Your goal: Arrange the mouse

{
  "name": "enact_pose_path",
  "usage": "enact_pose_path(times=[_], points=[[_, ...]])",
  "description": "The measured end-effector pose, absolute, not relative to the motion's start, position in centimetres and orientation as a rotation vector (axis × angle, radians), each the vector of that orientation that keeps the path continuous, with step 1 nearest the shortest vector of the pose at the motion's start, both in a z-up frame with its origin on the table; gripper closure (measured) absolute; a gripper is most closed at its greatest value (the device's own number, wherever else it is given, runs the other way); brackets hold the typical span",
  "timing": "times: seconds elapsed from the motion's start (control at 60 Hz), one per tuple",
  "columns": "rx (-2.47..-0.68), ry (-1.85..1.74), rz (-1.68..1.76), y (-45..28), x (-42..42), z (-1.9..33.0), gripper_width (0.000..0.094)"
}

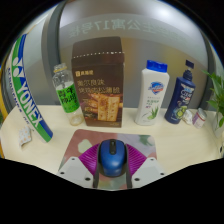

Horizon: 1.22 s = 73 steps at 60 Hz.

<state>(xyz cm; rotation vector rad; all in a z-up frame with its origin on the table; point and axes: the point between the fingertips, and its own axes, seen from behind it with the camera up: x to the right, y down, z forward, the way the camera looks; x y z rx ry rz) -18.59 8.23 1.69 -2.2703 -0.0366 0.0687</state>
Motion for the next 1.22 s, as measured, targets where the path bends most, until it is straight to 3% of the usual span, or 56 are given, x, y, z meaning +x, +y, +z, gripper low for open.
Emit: enact_pose_path(times=[0.167,0.3,0.333,0.6,0.783,0.967,1.217], points=[[-2.322,-0.049,0.065,7.7,-19.5,-1.0,0.0441],[-2.312,-0.045,0.042,6.5,-19.5,1.1,0.0064],[-2.298,-0.044,0.02,6.0,-19.3,2.2,0.01],[-2.191,-0.004,-0.072,-2.8,-20.9,12.6,0.0077],[-2.138,0.023,-0.114,-11.0,-23.0,17.7,0.0085],[-2.122,0.027,-0.138,-17.0,-24.4,20.0,0.0086],[-2.12,0.022,-0.162,-20.3,-24.5,20.4,0.0086]])
